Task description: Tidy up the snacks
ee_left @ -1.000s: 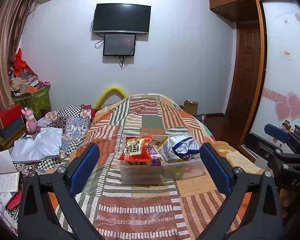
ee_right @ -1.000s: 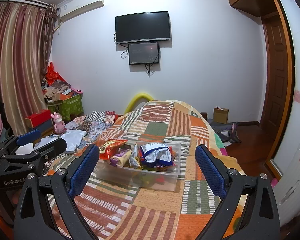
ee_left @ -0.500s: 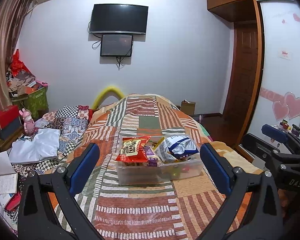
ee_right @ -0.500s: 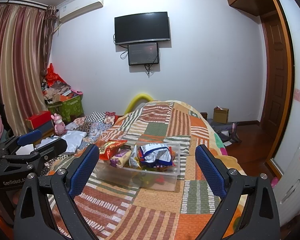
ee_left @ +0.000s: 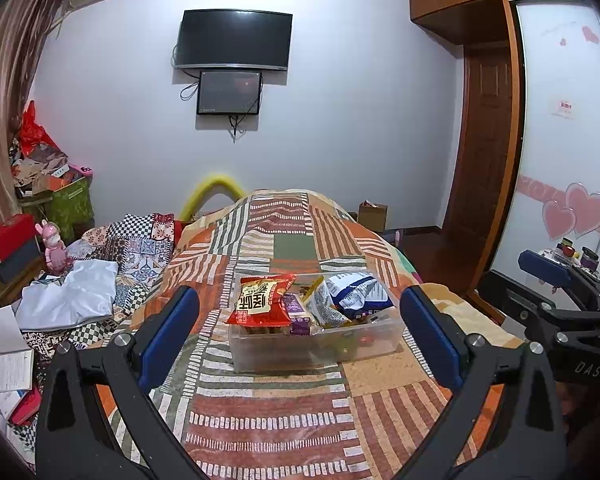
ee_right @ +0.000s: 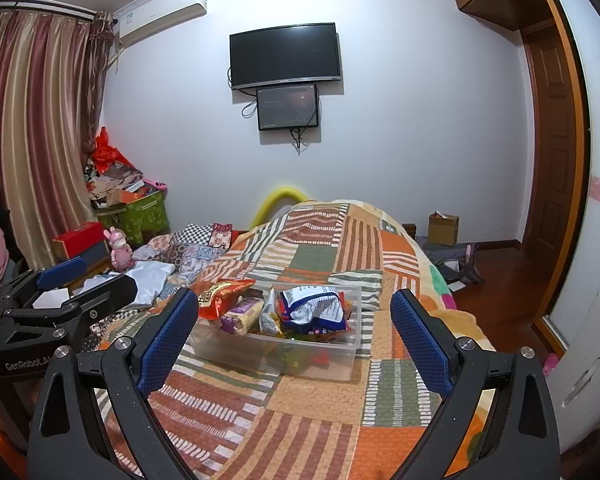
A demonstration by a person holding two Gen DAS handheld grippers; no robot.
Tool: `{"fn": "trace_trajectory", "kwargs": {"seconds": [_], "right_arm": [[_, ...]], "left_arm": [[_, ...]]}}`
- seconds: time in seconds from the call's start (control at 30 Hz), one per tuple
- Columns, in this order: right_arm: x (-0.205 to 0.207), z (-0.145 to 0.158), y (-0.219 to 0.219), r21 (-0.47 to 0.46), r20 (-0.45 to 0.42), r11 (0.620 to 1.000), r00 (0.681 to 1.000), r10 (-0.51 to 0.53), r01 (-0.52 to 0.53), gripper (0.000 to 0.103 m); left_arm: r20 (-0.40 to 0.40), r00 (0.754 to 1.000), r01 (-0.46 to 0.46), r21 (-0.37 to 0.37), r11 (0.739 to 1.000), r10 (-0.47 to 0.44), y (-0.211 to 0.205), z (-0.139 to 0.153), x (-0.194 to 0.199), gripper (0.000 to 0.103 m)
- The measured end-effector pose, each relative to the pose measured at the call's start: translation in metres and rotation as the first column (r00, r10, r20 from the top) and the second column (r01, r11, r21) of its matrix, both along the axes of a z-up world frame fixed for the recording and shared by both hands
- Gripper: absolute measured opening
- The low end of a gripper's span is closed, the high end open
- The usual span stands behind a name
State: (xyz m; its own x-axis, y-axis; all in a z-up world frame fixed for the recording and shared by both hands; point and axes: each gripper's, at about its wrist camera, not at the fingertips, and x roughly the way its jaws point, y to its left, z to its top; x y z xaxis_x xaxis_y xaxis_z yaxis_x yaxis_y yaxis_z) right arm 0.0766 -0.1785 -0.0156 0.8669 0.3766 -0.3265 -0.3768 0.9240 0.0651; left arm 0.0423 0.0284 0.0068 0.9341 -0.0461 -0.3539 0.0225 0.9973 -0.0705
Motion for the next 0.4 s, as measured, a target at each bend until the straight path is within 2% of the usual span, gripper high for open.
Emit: {"fn": "trace_trajectory", "kwargs": {"seconds": [0.4], "right_arm": [[0.0011, -0.0015, 0.0008, 0.002, -0.007, 1.0, 1.0, -0.002, 0.002, 0.096]], "left_arm": [[-0.004, 1.0, 0.004, -0.013, 1.0, -0.004, 0.0021, -0.0012, 0.0016, 0.102]]}}
